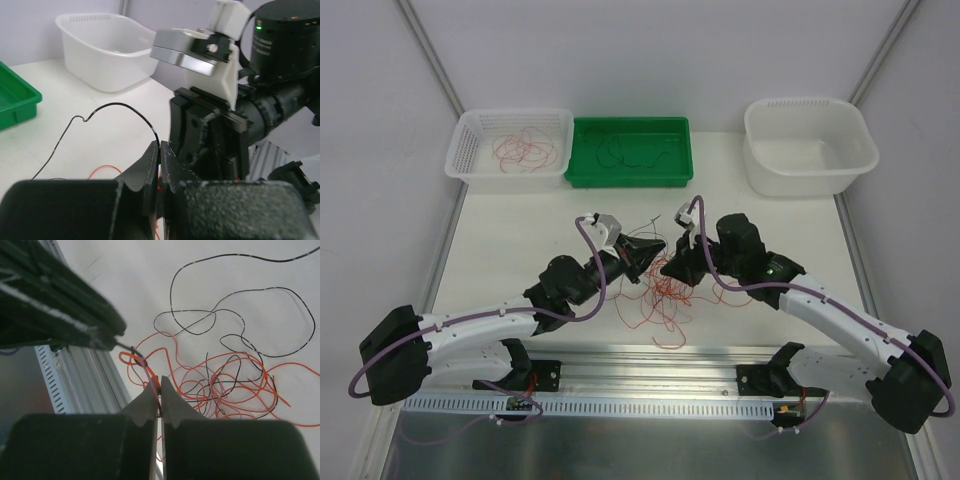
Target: Untangle the cables
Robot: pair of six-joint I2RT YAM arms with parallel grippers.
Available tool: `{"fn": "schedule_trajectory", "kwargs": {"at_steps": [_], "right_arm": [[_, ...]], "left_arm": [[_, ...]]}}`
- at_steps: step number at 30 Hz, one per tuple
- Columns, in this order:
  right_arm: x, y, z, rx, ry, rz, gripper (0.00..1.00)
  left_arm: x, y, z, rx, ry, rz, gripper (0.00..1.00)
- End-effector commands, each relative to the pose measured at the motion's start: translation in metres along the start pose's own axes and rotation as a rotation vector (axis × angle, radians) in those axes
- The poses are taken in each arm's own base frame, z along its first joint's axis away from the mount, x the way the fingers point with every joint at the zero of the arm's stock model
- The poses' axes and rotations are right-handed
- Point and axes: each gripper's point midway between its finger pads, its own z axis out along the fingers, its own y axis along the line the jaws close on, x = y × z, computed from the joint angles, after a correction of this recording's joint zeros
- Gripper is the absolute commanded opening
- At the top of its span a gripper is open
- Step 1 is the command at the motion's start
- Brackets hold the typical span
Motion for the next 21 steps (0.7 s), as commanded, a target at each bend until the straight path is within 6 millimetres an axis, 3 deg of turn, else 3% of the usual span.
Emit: {"fn": "schedule_trajectory", "kwargs": {"at_steps": [1, 5, 8, 14, 17, 18, 20, 21], "right_arm": [[-0.021, 0.029, -0.015, -0.103, -0.073, -0.039, 0.01], [-0.016, 0.038, -0.03, -0.11, -0.072, -0.057, 0.01], [-0.004, 0.036, -0.038, -0.087, -0.038, -0.064, 0.01], [0.03, 0.017, -0.048, 0.023, 0.04, -0.051, 0.01], [0.034, 0.0, -0.056, 0.132, 0.037, -0.019, 0.01], [0.037, -0.016, -0.062, 0.233, 0.047, -0.002, 0.01], [0.038, -0.039, -0.071, 0.379, 0.043, 0.067, 0.01], [0.041, -0.061, -0.083, 0.518, 0.049, 0.088, 0.02]], "left_arm": [[-0.041, 0.002, 0.01, -0.036, -0.135, 0.048, 0.0], [-0.051, 0.024, 0.012, -0.16, -0.186, 0.079, 0.0], [-0.065, 0.053, 0.007, -0.3, -0.235, 0.084, 0.0], [-0.089, 0.103, -0.011, -0.533, -0.304, 0.1, 0.0], [-0.09, 0.124, -0.023, -0.606, -0.286, 0.1, 0.0], [-0.092, 0.132, -0.025, -0.628, -0.279, 0.082, 0.0], [-0.072, 0.138, -0.028, -0.631, -0.177, 0.078, 0.0], [-0.066, 0.14, -0.029, -0.629, -0.153, 0.055, 0.0]]}}
